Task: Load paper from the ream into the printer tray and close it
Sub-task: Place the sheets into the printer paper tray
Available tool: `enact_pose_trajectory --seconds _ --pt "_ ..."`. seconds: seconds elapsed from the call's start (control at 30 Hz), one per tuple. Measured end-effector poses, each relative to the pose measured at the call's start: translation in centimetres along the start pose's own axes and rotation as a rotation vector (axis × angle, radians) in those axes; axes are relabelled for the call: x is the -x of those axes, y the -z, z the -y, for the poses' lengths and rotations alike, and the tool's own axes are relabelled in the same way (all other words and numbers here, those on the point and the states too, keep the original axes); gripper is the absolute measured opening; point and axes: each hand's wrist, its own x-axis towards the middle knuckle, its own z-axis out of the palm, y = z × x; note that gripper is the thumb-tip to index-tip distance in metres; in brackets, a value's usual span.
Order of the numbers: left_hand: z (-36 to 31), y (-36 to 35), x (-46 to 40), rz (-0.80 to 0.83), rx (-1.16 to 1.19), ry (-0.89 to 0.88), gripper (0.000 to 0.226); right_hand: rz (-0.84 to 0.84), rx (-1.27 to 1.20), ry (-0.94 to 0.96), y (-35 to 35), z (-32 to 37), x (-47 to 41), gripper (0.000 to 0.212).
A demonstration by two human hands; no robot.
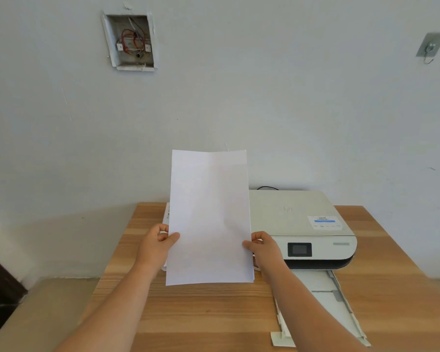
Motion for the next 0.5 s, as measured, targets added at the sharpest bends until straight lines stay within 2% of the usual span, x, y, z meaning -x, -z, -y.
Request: enact_pose_trajectory --seconds 0.5 --pt "-4.0 -11.9 6.1 -0.004 -0.073 -0.132 0.012 -0.046 -0.011 0.063 13.5 0.0 1.8 0.010"
